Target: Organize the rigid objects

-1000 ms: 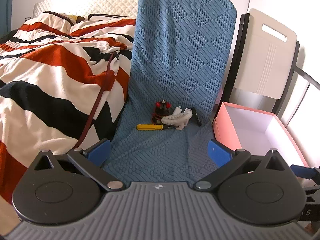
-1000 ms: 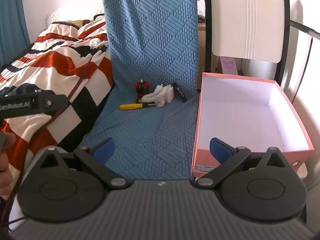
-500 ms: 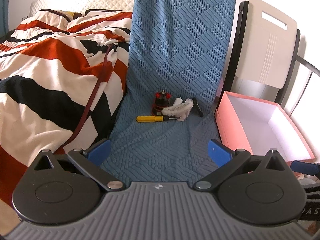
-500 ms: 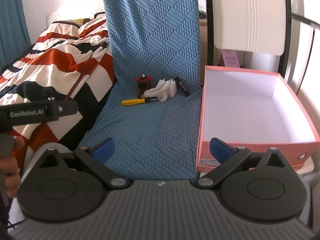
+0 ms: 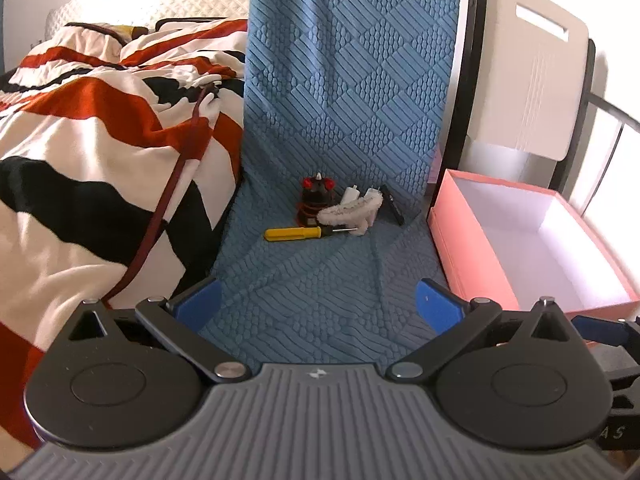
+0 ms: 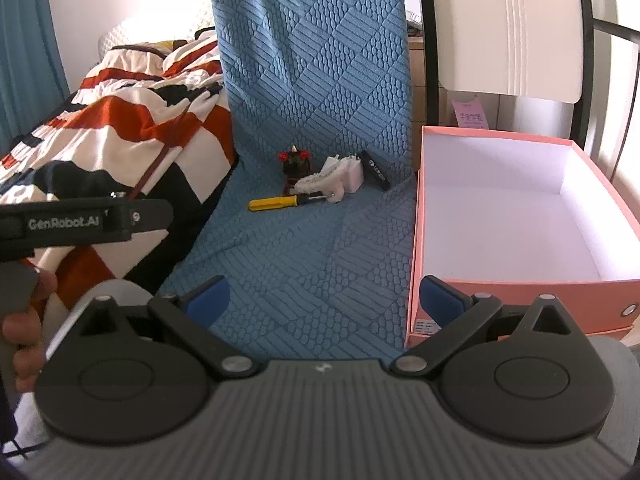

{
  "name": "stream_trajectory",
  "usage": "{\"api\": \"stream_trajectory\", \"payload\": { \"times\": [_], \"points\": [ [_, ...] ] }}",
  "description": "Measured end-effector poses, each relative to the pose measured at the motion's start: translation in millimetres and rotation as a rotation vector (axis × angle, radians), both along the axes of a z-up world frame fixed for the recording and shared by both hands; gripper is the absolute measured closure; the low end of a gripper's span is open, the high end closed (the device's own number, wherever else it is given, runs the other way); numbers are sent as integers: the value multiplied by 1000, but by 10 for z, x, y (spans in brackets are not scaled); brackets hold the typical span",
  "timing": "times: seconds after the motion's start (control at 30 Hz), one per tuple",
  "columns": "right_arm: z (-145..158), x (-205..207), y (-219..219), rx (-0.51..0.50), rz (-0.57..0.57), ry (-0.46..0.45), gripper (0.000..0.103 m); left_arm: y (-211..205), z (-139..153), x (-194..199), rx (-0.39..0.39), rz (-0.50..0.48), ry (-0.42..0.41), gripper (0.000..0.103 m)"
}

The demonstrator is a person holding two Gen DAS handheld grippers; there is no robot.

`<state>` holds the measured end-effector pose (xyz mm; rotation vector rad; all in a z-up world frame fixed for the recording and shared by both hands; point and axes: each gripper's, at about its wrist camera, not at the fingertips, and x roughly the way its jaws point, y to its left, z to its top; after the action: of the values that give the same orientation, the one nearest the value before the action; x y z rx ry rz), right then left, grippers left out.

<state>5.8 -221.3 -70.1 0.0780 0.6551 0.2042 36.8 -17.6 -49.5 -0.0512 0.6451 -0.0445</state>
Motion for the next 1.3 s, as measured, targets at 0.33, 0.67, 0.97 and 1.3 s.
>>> {"api": "stream_trajectory", "payload": {
  "times": [0.33, 0.67, 0.97, 1.3],
  "points": [
    [-230, 207, 22, -15, -6, -35, 0, 24, -291, 407, 22, -13, -36, 0],
    [-358, 539, 168, -29, 17, -75, 0, 140, -684, 931, -1, -4, -41, 0],
    [-455, 926, 170, -27, -17, -119, 4, 299, -866, 1463, -67, 22, -35, 0],
    [-504, 1486, 191, -31, -13, -147, 22, 361, -1053, 2021, -75, -35, -15, 0]
  ]
}}
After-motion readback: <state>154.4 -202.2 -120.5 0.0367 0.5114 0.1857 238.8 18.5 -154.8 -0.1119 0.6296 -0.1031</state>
